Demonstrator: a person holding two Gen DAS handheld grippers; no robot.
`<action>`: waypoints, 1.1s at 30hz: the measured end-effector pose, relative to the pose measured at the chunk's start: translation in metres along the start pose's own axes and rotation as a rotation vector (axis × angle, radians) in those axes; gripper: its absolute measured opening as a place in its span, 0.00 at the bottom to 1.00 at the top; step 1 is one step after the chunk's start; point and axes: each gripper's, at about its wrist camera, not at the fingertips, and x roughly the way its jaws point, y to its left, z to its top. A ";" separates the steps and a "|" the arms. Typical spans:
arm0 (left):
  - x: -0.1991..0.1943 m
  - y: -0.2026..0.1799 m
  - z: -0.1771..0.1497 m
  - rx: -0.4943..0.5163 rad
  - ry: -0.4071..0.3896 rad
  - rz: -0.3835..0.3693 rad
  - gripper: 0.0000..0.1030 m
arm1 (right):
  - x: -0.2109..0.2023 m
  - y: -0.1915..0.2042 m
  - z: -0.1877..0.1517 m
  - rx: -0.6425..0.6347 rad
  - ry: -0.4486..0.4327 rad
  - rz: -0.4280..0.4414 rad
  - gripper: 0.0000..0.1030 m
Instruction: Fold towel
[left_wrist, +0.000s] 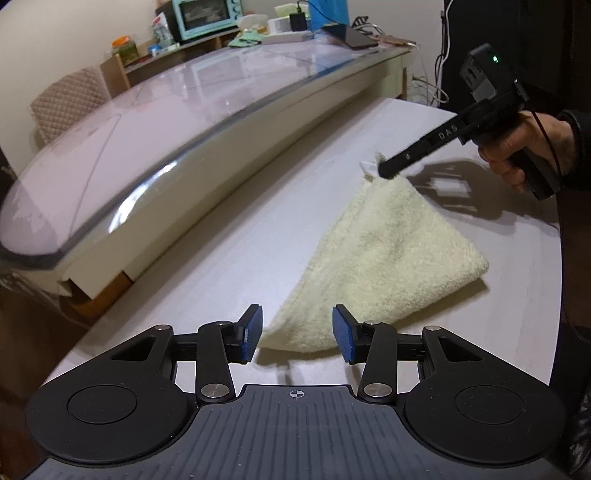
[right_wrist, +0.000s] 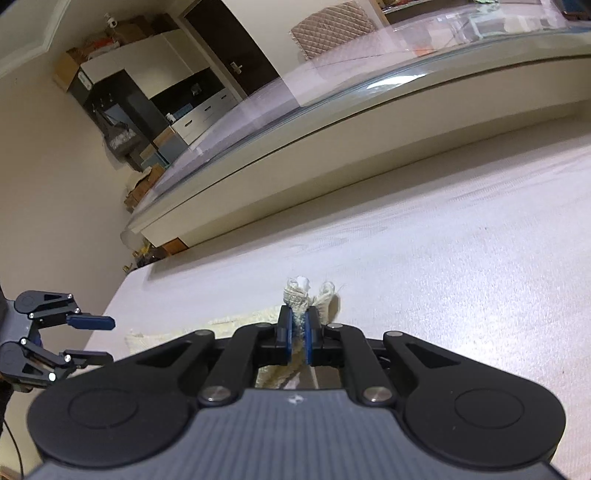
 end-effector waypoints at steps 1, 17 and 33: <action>0.002 0.001 -0.002 -0.006 0.006 0.010 0.45 | -0.001 0.001 0.000 -0.002 -0.001 0.000 0.10; 0.034 0.019 -0.002 -0.090 0.043 0.099 0.56 | -0.012 0.056 0.006 -0.443 0.001 -0.115 0.34; 0.046 0.040 0.010 -0.100 0.052 0.132 0.61 | 0.020 0.070 -0.009 -0.533 0.004 -0.247 0.37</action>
